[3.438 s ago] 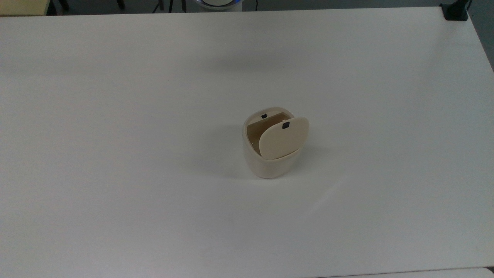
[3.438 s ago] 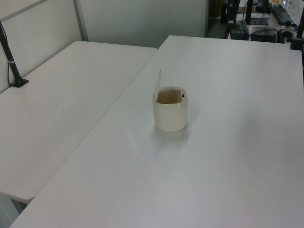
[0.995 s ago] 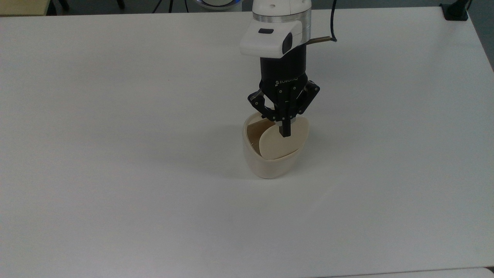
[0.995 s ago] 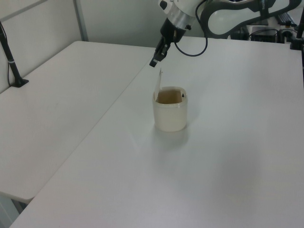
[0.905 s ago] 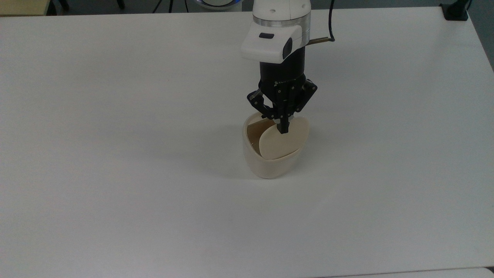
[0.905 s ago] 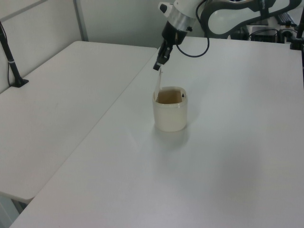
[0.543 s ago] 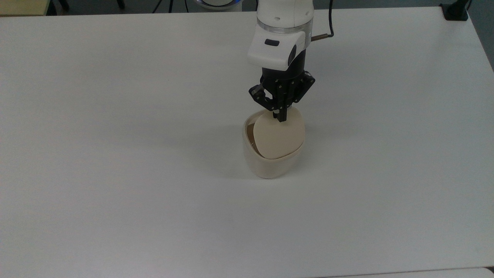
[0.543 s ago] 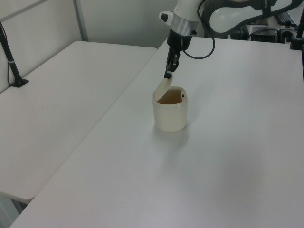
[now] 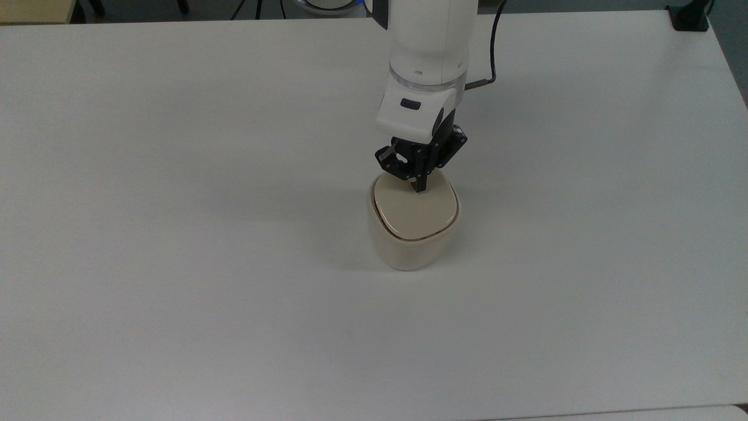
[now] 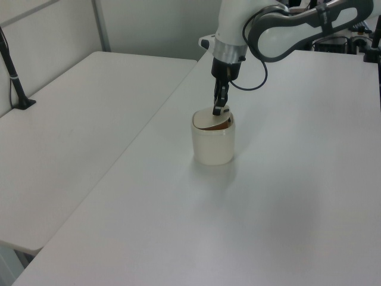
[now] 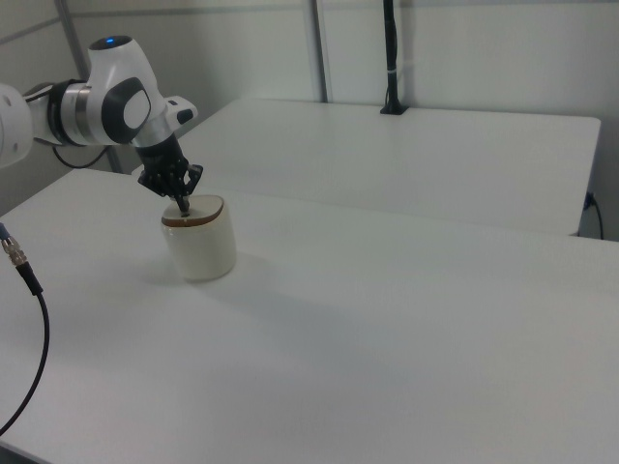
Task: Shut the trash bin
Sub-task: 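Push the upright lid over with the gripper until it lies shut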
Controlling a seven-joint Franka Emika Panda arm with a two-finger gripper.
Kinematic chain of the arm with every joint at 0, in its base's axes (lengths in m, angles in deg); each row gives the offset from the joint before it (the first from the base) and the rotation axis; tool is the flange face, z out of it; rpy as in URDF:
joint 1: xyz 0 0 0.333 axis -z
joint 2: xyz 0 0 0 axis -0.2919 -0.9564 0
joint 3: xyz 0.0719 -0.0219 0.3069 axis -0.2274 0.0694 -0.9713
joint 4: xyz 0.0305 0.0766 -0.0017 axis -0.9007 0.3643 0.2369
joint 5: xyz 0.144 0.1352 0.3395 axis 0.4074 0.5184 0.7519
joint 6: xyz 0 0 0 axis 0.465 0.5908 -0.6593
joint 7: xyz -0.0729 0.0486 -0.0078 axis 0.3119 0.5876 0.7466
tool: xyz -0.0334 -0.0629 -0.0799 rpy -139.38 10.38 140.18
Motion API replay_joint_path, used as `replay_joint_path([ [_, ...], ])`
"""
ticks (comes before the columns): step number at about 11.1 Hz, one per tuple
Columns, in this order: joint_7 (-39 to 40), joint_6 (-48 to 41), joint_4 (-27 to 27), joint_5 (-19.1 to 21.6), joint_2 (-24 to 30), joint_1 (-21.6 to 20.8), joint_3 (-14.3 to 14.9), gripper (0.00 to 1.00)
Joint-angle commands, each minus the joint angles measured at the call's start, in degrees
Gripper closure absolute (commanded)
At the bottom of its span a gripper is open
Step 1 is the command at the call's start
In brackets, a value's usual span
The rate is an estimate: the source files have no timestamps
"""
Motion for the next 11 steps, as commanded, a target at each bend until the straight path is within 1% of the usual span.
replay_joint_path([
  [1,0.9,-1.0,1.6,-0.6,-0.2,-0.8,0.4,1.0],
  [5,0.9,-2.7,0.9,-0.4,0.5,-0.7,0.4,1.0],
  [6,0.9,-2.8,1.2,-0.5,0.1,-0.6,0.4,1.0],
  [9,0.9,-2.6,1.4,-1.1,-3.8,-0.7,0.5,1.0],
  [11,0.8,-2.9,0.4,-0.8,-2.8,-0.6,0.5,1.0],
])
